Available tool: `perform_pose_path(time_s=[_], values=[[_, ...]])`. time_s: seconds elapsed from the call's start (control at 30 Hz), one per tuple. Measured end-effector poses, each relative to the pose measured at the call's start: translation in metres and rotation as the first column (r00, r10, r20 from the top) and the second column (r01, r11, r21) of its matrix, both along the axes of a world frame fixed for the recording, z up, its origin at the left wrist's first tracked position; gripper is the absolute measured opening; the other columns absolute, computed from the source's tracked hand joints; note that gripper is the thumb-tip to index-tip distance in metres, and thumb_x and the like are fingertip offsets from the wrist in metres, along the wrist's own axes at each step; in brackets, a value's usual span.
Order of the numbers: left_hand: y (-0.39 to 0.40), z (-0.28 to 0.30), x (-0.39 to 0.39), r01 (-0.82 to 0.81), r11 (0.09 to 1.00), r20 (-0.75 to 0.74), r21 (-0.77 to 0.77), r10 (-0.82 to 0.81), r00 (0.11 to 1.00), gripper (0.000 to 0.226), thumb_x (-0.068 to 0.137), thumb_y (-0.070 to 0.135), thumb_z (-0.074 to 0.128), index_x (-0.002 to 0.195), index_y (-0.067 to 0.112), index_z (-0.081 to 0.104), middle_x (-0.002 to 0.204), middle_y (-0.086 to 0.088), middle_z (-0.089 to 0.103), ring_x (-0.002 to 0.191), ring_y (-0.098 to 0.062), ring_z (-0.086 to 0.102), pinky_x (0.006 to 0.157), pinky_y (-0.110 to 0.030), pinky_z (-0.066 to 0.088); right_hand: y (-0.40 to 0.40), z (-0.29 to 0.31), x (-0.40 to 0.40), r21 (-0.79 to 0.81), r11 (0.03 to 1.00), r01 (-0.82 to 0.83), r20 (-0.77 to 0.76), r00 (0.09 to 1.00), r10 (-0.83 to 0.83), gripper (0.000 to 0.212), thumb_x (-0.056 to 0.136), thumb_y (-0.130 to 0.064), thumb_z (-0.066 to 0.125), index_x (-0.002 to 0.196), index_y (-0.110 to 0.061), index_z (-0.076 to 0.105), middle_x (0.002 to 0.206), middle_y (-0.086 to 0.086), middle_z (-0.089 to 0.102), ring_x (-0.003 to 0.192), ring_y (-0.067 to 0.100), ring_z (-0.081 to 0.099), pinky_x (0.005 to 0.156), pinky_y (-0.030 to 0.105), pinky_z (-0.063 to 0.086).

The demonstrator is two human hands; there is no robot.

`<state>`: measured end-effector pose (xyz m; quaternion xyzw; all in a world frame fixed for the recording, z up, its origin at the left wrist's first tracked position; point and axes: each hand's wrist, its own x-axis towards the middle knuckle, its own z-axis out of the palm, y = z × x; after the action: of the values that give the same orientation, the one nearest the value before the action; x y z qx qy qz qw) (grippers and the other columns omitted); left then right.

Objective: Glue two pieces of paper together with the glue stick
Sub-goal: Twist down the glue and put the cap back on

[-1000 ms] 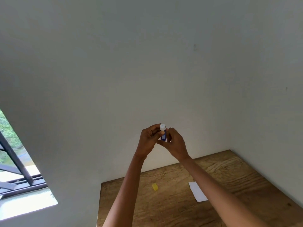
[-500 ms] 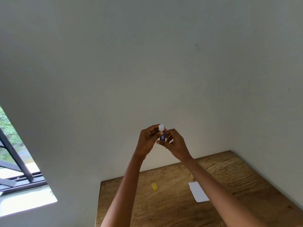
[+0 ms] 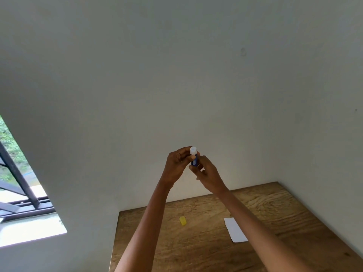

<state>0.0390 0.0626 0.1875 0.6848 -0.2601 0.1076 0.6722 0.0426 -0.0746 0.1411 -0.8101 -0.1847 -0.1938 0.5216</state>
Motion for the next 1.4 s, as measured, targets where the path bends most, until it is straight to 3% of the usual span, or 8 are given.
perform_pose_path(time_s=[0.07,0.23,0.47,0.7,0.9,1.1,1.33,1.4], values=[[0.002,-0.003,0.002,0.008,1.000,-0.010,0.006,-0.008,1.000,0.029,0.088,-0.003,0.055,0.111,0.014,0.062,0.102,-0.006,0.069,0.094,-0.004,0.067,0.082,-0.015,0.051,-0.004,-0.002,0.002,-0.043,0.999,-0.024,-0.009,1.000,0.024,0.016,0.091,-0.021,0.059,0.104,-0.012,0.061,0.090,-0.001,0.054,0.074,0.012,0.055,0.059,0.023,0.052],[-0.003,-0.008,0.002,0.010,1.000,-0.015,0.009,-0.009,1.000,0.029,0.088,0.000,0.056,0.108,0.020,0.062,0.101,-0.002,0.069,0.094,-0.004,0.067,0.081,-0.015,0.051,-0.005,-0.007,0.003,-0.063,0.966,0.252,0.113,0.963,-0.244,0.027,0.073,-0.035,0.077,0.076,-0.020,0.054,0.067,-0.009,0.049,0.055,0.008,0.044,0.053,0.019,0.036],[-0.001,-0.011,0.005,0.018,1.000,-0.030,0.009,-0.018,0.999,0.030,0.088,-0.004,0.055,0.109,0.016,0.062,0.100,-0.003,0.069,0.092,-0.002,0.067,0.078,-0.014,0.050,-0.006,-0.011,0.000,-0.011,1.000,-0.007,-0.022,1.000,0.007,0.020,0.090,-0.022,0.060,0.109,-0.015,0.060,0.085,-0.001,0.053,0.073,0.013,0.055,0.055,0.030,0.056],[-0.002,-0.017,0.003,0.014,1.000,-0.044,0.023,-0.013,0.999,0.032,0.088,-0.001,0.057,0.102,0.027,0.064,0.097,0.004,0.071,0.094,-0.004,0.067,0.080,-0.014,0.050,-0.004,-0.016,0.001,-0.059,0.962,0.267,0.107,0.960,-0.260,0.029,0.076,-0.038,0.073,0.083,-0.014,0.057,0.068,-0.009,0.048,0.056,0.007,0.043,0.053,0.016,0.036],[0.006,-0.021,0.004,0.013,1.000,-0.043,0.018,-0.012,0.999,0.029,0.088,-0.001,0.056,0.103,0.021,0.065,0.097,0.001,0.071,0.093,-0.004,0.067,0.080,-0.015,0.051,0.002,-0.017,-0.001,-0.054,0.999,-0.004,-0.101,0.995,-0.002,0.021,0.089,-0.028,0.061,0.106,-0.016,0.059,0.085,0.003,0.060,0.073,0.016,0.057,0.061,0.034,0.056],[0.002,-0.027,0.007,0.011,0.999,-0.053,0.039,-0.009,0.999,0.030,0.089,-0.001,0.056,0.105,0.023,0.064,0.100,0.001,0.071,0.096,-0.007,0.067,0.082,-0.016,0.050,0.011,-0.026,-0.002,-0.122,0.906,0.406,0.125,0.912,-0.391,0.031,0.076,-0.041,0.072,0.078,-0.017,0.053,0.061,-0.008,0.048,0.051,0.005,0.039,0.048,0.014,0.030],[0.006,-0.030,0.011,0.006,1.000,-0.057,0.023,-0.004,0.998,0.029,0.088,-0.003,0.055,0.109,0.015,0.063,0.101,-0.005,0.070,0.095,-0.005,0.067,0.083,-0.016,0.051,0.012,-0.026,0.000,0.023,0.998,0.050,-0.095,0.994,-0.048,0.024,0.090,-0.026,0.059,0.112,-0.017,0.057,0.081,-0.012,0.058,0.072,0.010,0.056,0.065,0.035,0.053],[0.007,-0.032,0.013,0.007,1.000,-0.060,0.016,-0.006,0.998,0.027,0.089,-0.003,0.054,0.110,0.012,0.063,0.101,-0.005,0.070,0.094,-0.006,0.067,0.082,-0.016,0.051,0.009,-0.027,0.000,-0.012,0.997,0.072,-0.056,0.996,-0.072,0.018,0.089,-0.027,0.061,0.103,-0.015,0.062,0.080,-0.010,0.060,0.070,0.007,0.056,0.064,0.030,0.050]])
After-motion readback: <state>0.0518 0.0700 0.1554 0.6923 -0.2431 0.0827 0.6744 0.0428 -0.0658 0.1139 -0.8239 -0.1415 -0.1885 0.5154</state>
